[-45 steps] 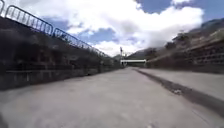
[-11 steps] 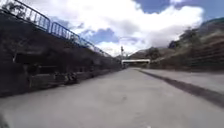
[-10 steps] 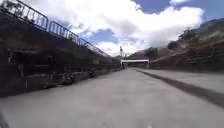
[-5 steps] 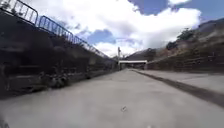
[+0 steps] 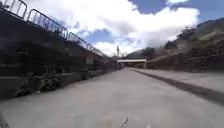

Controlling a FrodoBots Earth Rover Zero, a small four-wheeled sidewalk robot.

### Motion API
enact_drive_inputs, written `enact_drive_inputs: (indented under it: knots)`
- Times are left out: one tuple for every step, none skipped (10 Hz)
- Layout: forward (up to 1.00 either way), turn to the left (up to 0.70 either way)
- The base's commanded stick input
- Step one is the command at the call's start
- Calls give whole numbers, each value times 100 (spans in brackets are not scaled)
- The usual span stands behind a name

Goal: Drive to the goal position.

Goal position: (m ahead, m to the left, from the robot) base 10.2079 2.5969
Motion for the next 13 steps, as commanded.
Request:
enact_drive_inputs:
  knots:
    - [70, 0]
    - [70, 0]
    - [70, 0]
    - [70, 0]
    - [70, 0]
    - [70, 0]
    - [70, 0]
    - [70, 0]
    - [70, -24]
    - [70, -10]
    - [70, 0]
    - [70, 0]
    - [70, 0]
